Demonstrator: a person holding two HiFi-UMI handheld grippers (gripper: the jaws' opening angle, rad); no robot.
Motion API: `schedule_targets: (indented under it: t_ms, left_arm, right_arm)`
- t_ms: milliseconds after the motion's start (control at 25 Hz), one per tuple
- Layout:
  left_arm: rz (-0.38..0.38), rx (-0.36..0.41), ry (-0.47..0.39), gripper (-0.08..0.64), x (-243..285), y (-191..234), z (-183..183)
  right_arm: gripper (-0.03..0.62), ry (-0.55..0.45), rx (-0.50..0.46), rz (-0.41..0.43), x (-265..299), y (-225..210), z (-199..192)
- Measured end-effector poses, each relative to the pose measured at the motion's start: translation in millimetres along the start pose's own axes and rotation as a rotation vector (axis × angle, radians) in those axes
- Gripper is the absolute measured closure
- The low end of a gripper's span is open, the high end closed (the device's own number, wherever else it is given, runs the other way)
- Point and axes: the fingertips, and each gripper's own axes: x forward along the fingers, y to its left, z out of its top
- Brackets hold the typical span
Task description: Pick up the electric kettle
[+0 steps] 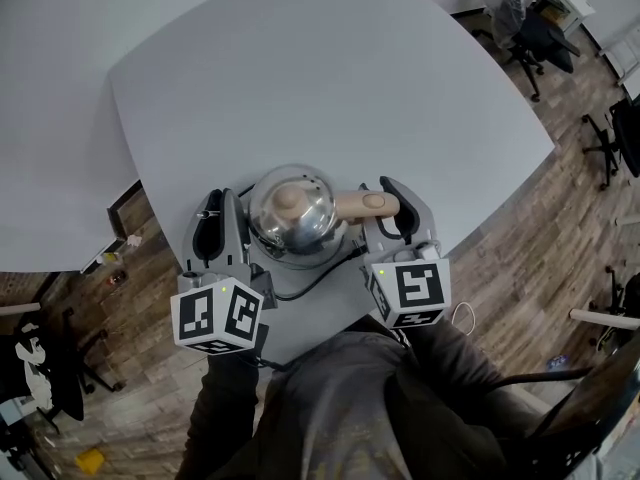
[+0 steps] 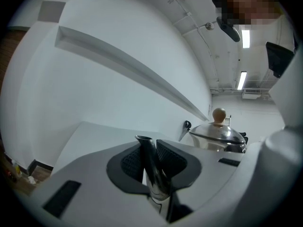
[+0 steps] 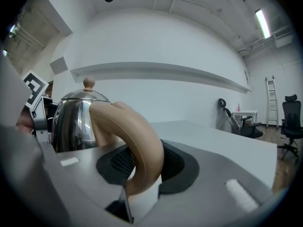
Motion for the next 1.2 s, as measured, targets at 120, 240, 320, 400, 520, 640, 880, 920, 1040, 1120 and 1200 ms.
schedule_targets:
  t_ms: [120,240,320,400,520,640,880,920,1040,1120,1200]
  left_arm:
    - [0.005,0.010,-0.008,0.503,-13,-13,34]
    - [0.018,0.023,-0.035,0.503,-29,-27,72]
    - [0.030,0.035,-0.058,0.502,-43,-38,92]
    - [0.042,0.039,-0.068,0.502,-60,-48,102]
    - [0.064,0.032,-0.070,0.503,-86,-50,107]
    - [0.075,0.012,-0.056,0.503,-96,-45,101]
    - [0.081,-0.007,-0.012,0.503,-93,-39,90]
    - [0.083,-0.009,-0.013,0.502,-95,-39,92]
    - [0.083,-0.015,-0.023,0.502,-99,-42,95]
    - [0.082,-0.014,-0.030,0.502,-99,-42,98]
    - [0.083,-0.011,-0.038,0.502,-99,-43,100]
  right_arm:
    - [0.479,-0.018,0.006,0.012,-14,2,32]
    - [0.479,-0.049,0.004,0.032,-29,4,70]
    - [0.479,-0.075,0.001,0.050,-41,4,89]
    - [0.479,-0.090,-0.004,0.067,-58,6,100]
    - [0.479,-0.086,-0.017,0.088,-78,17,105]
    - [0.479,-0.069,-0.018,0.097,-81,24,101]
    - [0.479,-0.034,-0.007,0.095,-77,26,91]
    - [0.480,-0.035,-0.010,0.096,-78,27,93]
    - [0.479,-0.050,-0.021,0.095,-81,26,100]
    - [0.479,-0.059,-0.025,0.094,-80,26,103]
    - [0.479,-0.067,-0.026,0.096,-80,27,105]
